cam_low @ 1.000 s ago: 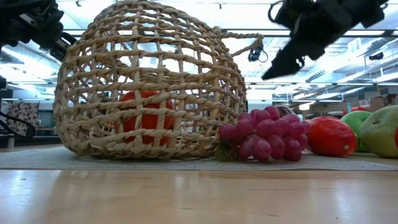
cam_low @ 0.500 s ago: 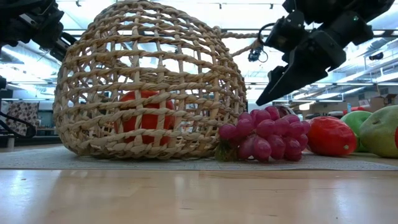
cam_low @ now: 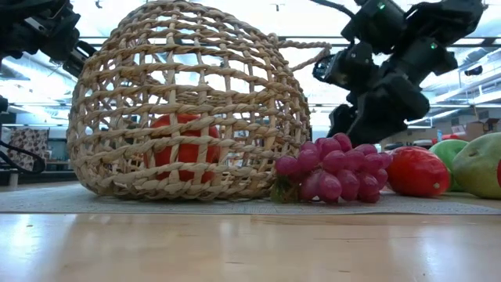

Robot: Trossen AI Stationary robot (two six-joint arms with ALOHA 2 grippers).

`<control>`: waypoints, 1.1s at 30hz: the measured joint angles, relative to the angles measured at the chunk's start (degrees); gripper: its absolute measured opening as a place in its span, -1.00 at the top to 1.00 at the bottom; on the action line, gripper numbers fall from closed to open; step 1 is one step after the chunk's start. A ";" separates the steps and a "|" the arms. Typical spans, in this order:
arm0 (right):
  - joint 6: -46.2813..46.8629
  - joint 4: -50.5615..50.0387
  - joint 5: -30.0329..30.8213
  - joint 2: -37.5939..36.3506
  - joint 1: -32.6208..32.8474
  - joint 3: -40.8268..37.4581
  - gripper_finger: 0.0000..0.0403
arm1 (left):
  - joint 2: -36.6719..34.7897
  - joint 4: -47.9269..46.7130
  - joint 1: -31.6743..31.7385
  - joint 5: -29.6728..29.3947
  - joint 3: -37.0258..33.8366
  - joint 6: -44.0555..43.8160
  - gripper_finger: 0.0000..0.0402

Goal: Build produce basket
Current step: Put the red apple into the brown basket

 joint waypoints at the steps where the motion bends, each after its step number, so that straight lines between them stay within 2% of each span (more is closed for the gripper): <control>1: -0.02 0.34 -0.05 0.43 -0.19 0.05 -0.95 | -0.01 0.00 0.00 0.00 0.00 -0.02 0.40; 15: -2.80 0.20 0.69 0.56 -1.70 -0.12 -0.80 | -0.02 0.00 -0.02 -0.01 0.00 0.00 0.40; 22: -3.52 -1.11 3.28 -2.38 -1.76 -0.42 -0.76 | 0.00 0.00 -0.01 -0.01 0.00 -0.02 0.40; 33: -3.49 -0.54 2.61 -9.99 -1.67 -0.35 -0.76 | 0.00 0.00 -0.02 -0.01 0.00 -0.03 0.40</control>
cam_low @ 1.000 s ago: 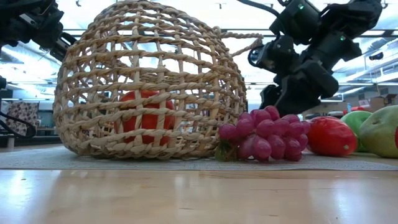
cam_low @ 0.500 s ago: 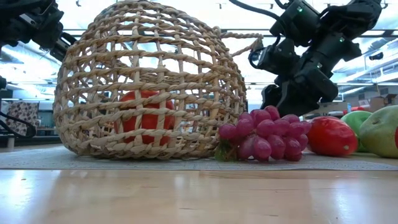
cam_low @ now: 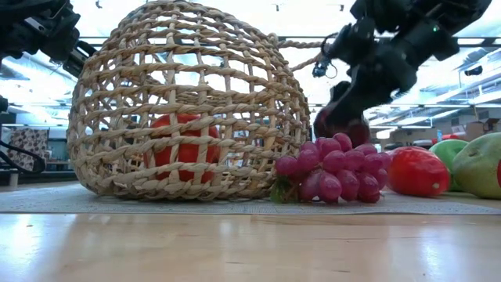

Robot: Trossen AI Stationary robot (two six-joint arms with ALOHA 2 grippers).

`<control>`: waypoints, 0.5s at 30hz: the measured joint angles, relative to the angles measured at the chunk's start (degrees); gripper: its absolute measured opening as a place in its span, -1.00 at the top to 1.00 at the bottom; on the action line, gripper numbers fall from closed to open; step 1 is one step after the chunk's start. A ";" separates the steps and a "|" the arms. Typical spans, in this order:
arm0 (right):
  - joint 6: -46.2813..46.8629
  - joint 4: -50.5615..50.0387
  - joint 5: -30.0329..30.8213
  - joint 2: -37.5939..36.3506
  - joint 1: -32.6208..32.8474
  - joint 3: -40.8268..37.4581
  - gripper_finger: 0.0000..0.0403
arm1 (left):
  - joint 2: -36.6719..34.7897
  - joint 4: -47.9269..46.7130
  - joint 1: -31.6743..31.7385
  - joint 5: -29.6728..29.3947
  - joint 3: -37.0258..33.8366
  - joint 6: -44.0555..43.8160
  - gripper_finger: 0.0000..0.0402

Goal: Build produce basket
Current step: Put the red apple into the brown basket

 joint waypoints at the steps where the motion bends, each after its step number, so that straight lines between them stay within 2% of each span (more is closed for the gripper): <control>1: 0.01 0.10 -0.70 -1.11 0.00 0.02 -0.76 | -0.01 0.00 0.01 0.00 0.00 0.03 0.40; 10: 4.28 0.42 -8.31 -11.78 0.02 0.09 -0.76 | 0.00 0.00 0.02 0.00 0.00 0.03 0.40; 15: 6.74 3.33 -14.72 -16.76 0.02 0.11 -0.76 | -0.02 0.00 0.00 0.00 0.00 0.01 0.40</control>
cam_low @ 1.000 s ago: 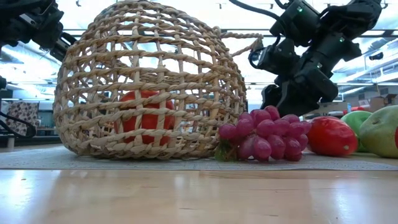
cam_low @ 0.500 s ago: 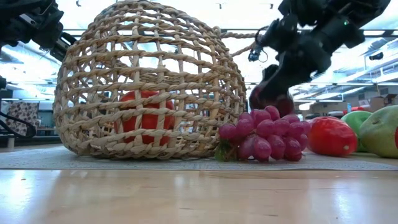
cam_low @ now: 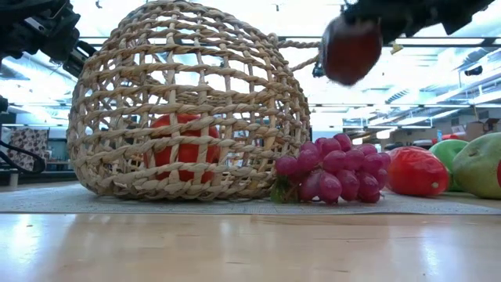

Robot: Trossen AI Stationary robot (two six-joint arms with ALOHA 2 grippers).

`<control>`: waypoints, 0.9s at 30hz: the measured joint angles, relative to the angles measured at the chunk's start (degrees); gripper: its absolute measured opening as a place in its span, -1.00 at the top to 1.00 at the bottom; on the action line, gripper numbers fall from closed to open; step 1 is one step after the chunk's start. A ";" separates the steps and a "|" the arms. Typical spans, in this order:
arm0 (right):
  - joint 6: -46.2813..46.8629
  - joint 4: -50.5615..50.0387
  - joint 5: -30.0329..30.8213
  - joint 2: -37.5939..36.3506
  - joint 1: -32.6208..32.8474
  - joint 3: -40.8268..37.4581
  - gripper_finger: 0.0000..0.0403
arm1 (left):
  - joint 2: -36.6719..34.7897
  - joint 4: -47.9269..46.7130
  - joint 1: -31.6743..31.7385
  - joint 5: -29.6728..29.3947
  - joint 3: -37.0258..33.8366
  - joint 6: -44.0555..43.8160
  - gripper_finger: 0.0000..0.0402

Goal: Build produce basket
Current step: Put the red apple into the brown basket

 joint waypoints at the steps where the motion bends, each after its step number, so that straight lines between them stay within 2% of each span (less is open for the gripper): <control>1: 0.08 1.37 -1.16 -0.75 0.00 0.00 -0.76 | 0.02 0.00 0.00 0.01 0.00 0.01 0.40; 5: -0.03 7.53 -4.07 -3.20 0.00 0.02 -0.76 | 0.02 0.00 0.00 0.00 0.00 0.02 0.40; 8: -2.29 12.05 -3.76 -4.23 0.00 0.02 -0.76 | 0.02 0.00 0.02 0.01 0.00 -0.01 0.40; 14: -10.01 21.99 3.62 -4.33 0.00 0.02 -0.76 | 0.00 0.00 0.02 0.00 0.00 0.00 0.40; 18: -13.90 29.70 6.50 -3.72 0.00 0.14 -0.76 | 0.02 0.00 0.00 0.00 0.00 0.01 0.40; 27: -28.92 32.17 15.37 -0.57 0.00 5.36 -0.76 | 0.02 0.00 0.00 0.00 0.00 -0.01 0.40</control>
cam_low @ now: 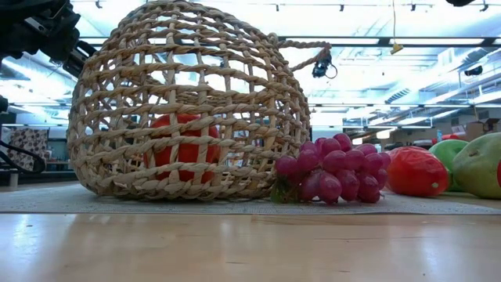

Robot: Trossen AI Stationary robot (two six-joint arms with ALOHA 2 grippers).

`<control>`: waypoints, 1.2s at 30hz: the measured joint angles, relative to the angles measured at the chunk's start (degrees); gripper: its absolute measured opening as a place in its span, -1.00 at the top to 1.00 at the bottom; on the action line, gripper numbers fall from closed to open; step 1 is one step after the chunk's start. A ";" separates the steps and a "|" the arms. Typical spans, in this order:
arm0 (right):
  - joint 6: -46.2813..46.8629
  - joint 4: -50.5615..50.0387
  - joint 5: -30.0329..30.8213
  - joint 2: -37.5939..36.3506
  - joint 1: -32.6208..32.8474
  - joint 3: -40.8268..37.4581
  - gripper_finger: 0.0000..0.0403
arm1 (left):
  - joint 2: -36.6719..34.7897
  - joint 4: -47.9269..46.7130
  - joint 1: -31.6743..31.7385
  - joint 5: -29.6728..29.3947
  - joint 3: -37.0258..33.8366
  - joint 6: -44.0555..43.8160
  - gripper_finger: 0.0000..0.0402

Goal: Build produce basket
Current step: Put the red apple into the brown basket

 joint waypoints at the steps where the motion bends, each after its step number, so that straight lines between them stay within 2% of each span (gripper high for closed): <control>1: -2.47 -0.05 0.37 0.61 -0.02 0.61 -0.76 | 0.00 0.00 0.00 0.01 0.00 0.03 0.40; 17: -38.43 1.18 1.33 8.41 0.36 3.75 -0.76 | 0.00 0.00 0.00 0.00 0.00 0.03 0.40; 24: -60.94 4.07 6.46 12.43 2.53 3.75 -0.76 | -0.02 0.00 0.00 0.00 0.00 0.03 0.40; 32: -75.85 8.55 12.05 17.62 3.38 3.75 -0.76 | -0.01 0.00 0.01 0.00 0.00 0.03 0.40; 36: -78.75 8.80 13.23 19.35 3.39 3.75 -0.76 | 0.00 0.00 0.00 0.00 0.00 0.03 0.40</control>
